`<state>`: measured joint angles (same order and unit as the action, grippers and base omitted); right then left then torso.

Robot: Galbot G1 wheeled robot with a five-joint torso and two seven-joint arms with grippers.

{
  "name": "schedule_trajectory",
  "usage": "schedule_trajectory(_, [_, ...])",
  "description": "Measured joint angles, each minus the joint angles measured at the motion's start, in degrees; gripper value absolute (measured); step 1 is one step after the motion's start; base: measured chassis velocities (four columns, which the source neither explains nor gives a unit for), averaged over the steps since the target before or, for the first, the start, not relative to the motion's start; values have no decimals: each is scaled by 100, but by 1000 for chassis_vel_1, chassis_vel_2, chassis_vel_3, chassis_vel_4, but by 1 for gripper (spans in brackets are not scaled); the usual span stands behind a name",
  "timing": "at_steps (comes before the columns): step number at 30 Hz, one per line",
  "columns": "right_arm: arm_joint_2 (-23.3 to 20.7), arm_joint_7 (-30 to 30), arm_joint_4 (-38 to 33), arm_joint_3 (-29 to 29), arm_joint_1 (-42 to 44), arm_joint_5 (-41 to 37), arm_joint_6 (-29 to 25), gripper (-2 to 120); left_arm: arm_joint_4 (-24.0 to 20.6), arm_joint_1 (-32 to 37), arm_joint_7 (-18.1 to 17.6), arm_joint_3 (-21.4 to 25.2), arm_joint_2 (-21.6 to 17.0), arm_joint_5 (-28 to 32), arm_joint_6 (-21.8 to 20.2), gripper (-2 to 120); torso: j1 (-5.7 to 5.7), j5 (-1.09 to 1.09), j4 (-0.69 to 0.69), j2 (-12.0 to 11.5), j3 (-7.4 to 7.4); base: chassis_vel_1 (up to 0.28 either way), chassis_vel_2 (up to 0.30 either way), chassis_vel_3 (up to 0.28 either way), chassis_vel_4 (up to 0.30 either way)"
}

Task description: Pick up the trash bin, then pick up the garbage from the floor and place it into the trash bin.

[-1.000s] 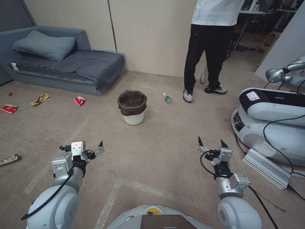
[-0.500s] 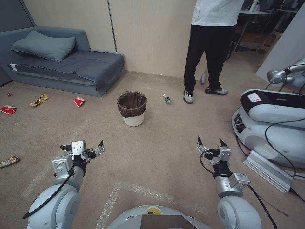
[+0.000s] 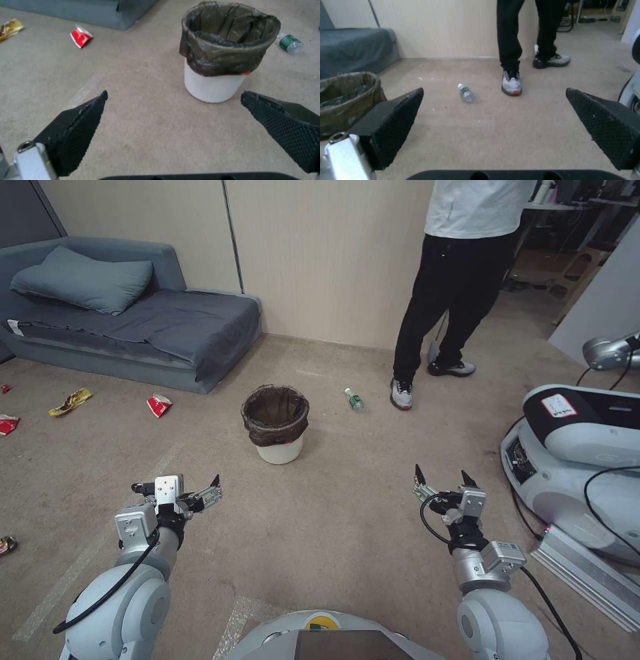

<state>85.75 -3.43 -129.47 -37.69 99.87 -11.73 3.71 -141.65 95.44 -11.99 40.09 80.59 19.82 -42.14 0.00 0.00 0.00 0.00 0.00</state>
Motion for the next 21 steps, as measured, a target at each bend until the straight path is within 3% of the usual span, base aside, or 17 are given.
schedule_trajectory(21, [28, 8, 46, 23, -4, 24, -2, 100, 76, 39, 66, 36, 2, -67, 37, 100, 0, 0, -1, 0, 0, -163, 150, 146, -148])
